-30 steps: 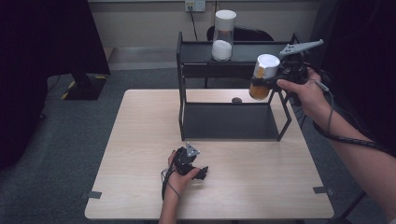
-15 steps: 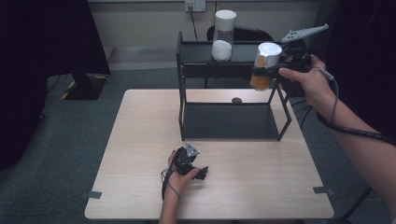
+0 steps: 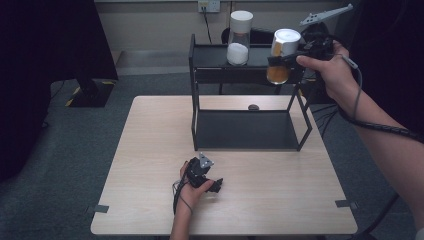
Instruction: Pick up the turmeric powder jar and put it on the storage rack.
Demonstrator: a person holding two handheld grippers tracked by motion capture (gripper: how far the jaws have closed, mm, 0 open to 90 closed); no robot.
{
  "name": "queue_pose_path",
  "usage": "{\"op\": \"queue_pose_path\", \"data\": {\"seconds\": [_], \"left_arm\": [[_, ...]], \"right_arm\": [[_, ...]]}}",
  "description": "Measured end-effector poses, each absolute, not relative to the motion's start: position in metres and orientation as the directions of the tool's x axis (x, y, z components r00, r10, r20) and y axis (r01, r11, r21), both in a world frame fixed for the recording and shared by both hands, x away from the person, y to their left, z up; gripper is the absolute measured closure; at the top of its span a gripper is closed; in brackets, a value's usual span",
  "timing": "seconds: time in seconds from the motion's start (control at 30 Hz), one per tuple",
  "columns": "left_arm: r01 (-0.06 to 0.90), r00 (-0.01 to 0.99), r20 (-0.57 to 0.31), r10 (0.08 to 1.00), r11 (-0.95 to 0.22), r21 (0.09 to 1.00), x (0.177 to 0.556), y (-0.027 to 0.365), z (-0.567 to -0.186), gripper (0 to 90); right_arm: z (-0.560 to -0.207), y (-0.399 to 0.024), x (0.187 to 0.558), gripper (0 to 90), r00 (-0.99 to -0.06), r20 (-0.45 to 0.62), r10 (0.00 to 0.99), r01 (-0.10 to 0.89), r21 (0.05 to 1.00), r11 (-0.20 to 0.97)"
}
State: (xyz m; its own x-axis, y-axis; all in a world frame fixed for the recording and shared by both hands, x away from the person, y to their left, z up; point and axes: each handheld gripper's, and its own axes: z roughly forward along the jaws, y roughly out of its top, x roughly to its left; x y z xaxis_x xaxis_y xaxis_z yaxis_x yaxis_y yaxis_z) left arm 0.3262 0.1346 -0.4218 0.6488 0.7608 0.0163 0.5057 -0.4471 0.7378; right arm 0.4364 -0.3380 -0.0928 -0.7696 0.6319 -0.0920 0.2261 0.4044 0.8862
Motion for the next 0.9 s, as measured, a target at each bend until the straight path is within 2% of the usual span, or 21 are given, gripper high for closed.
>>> {"op": "queue_pose_path", "data": {"seconds": [0.43,0.9], "left_arm": [[0.506,0.649,0.016,0.76,-0.447,0.737,0.326,0.135,-0.422,0.0],[0.506,0.648,0.014,0.761,-0.445,0.739,0.326,0.135,-0.422,0.0]], "right_arm": [[-0.071,-0.327,0.454,30.7,-0.727,-0.104,0.679,0.234,0.891,0.388],[-0.079,-0.315,0.485,30.6,-0.676,-0.082,0.732,0.269,0.897,0.349]]}}
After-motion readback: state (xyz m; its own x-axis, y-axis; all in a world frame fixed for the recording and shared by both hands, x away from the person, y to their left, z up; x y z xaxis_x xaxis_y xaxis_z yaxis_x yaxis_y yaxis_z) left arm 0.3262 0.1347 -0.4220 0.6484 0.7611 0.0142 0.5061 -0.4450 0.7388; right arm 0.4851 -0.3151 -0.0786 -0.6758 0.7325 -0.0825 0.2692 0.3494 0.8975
